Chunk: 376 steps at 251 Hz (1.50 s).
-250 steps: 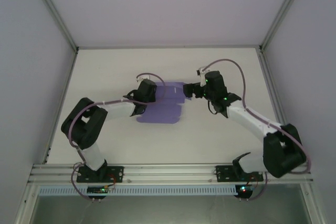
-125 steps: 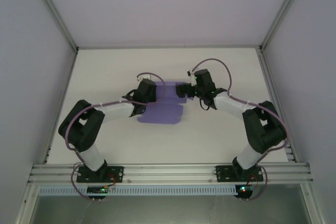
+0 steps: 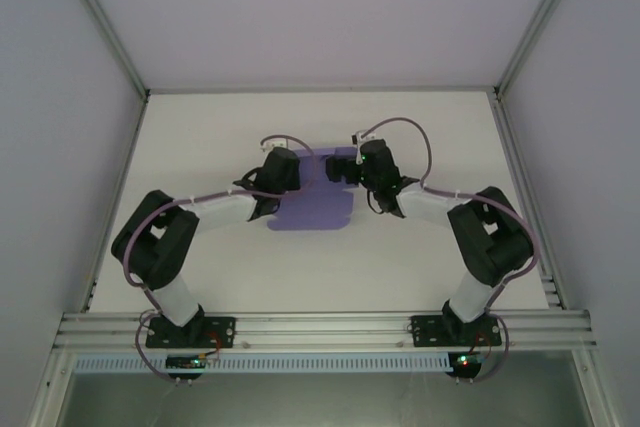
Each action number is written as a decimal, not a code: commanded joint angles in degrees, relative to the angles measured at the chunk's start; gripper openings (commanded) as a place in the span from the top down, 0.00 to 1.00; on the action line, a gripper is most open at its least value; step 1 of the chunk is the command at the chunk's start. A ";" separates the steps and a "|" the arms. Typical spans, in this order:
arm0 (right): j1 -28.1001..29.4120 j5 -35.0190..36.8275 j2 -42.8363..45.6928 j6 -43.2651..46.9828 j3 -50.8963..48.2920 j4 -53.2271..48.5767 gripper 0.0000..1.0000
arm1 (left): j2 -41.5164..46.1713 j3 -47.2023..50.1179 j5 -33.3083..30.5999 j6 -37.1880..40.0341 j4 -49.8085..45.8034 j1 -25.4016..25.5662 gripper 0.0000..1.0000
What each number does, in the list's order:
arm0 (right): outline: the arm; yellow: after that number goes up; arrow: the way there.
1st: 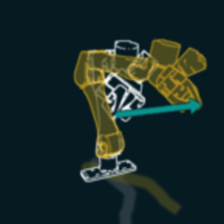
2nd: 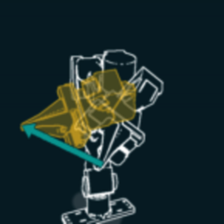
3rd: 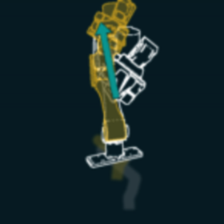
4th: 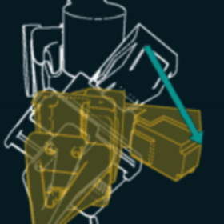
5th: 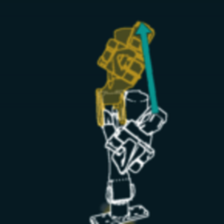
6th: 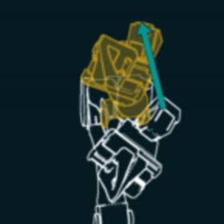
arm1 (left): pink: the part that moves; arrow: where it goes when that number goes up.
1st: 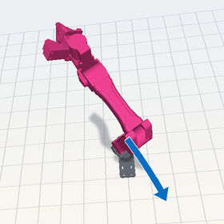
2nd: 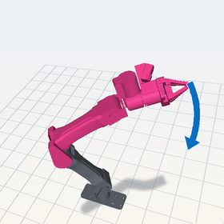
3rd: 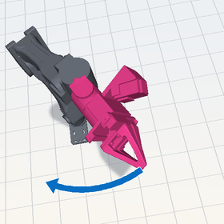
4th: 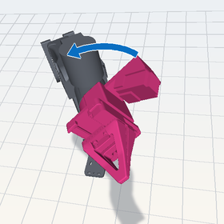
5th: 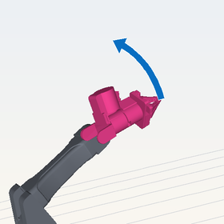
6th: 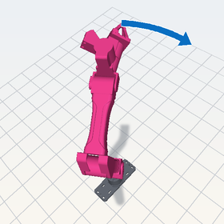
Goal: Assemble paper box
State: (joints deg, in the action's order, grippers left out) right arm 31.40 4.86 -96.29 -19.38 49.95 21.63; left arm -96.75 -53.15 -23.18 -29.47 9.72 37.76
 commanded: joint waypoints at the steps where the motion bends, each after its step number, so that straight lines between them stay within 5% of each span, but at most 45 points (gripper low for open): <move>1: 0.05 3.93 5.14 -2.65 -2.95 1.22 0.01 | 1.93 -2.09 -1.09 -0.61 -3.42 1.03 1.00; 52: -0.11 6.23 16.66 -1.67 -7.01 -24.29 0.00 | 2.03 -3.87 -4.59 1.72 -7.02 0.96 1.00; 91: -0.88 4.96 23.75 -5.31 -12.67 -33.34 0.01 | 2.71 -3.88 -4.38 3.44 -6.23 0.97 1.00; 323: -2.53 -3.54 5.98 -0.50 -1.47 -20.15 0.01 | 0.69 -4.25 4.24 6.60 -4.87 0.92 1.00; 376: 1.02 4.87 1.35 -0.44 2.15 -17.30 0.00 | 0.25 -5.05 4.60 5.15 -5.89 0.97 1.00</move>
State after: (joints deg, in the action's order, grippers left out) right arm 30.35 4.29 -92.49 -21.15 49.06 1.93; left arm -95.96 -55.72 -20.29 -23.05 3.79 38.46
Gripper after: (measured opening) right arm 0.995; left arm 0.078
